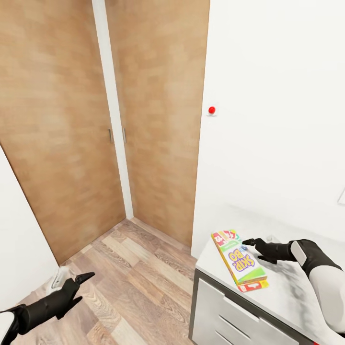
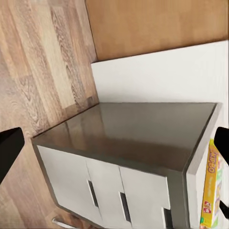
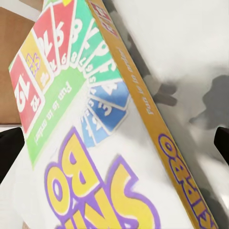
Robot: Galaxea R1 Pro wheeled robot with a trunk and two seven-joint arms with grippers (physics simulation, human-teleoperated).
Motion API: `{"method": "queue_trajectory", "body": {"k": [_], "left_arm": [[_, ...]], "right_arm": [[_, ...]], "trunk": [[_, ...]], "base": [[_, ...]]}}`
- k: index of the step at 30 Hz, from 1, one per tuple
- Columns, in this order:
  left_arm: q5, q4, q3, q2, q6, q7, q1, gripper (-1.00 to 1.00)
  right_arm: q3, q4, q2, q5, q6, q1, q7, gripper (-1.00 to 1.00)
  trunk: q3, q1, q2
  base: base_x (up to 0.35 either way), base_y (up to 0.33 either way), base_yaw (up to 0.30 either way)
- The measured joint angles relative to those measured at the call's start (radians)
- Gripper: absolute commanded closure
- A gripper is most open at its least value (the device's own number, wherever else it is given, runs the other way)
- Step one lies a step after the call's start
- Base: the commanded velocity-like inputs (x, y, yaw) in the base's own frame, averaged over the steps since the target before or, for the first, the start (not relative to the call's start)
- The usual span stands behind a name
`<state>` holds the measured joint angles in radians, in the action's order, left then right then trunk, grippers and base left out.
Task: Put all the toys in the child's room - the three board games (two on the bed and one on the table), the two jigsaw puzzles on the table, and the tennis ball on the table - inside the toy box on the table in the child's room.
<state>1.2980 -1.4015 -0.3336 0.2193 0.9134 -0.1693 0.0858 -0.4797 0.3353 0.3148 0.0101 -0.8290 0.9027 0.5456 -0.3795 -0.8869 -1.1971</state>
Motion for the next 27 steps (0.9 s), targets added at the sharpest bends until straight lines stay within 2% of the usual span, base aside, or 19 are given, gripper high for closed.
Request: {"method": "queue_trajectory", "body": {"k": [4,9,20,27], "left_arm": [[0.001,-0.062,0.001,-0.001,0.001,0.004,0.0,-1.0],[0.001,-0.071,0.0,0.0,0.001,0.005,0.0,-1.0],[0.003,-0.072,-0.004,0.0,0.001,0.014,0.0,-1.0],[0.002,-0.072,-0.004,0.0,0.001,0.019,-0.001,-1.0]], "right_arm": [[0.0,0.0,0.0,0.0,0.0,-0.001,0.0,-1.0],[0.0,0.0,0.0,0.0,0.0,-0.001,0.0,-1.0],[0.0,0.0,-0.001,0.0,0.001,-0.003,0.0,-1.0],[0.001,-0.001,-0.001,-0.004,0.001,-0.003,-0.001,-1.0]], "trunk": [[-0.003,-0.004,-0.007],[-0.019,-0.023,-0.042],[-0.019,-0.023,-0.042],[-0.014,-0.023,-0.042]], "base": [[0.0,0.0,0.0],[0.0,0.0,0.0],[0.0,0.0,0.01],[0.0,0.0,0.196]]}}
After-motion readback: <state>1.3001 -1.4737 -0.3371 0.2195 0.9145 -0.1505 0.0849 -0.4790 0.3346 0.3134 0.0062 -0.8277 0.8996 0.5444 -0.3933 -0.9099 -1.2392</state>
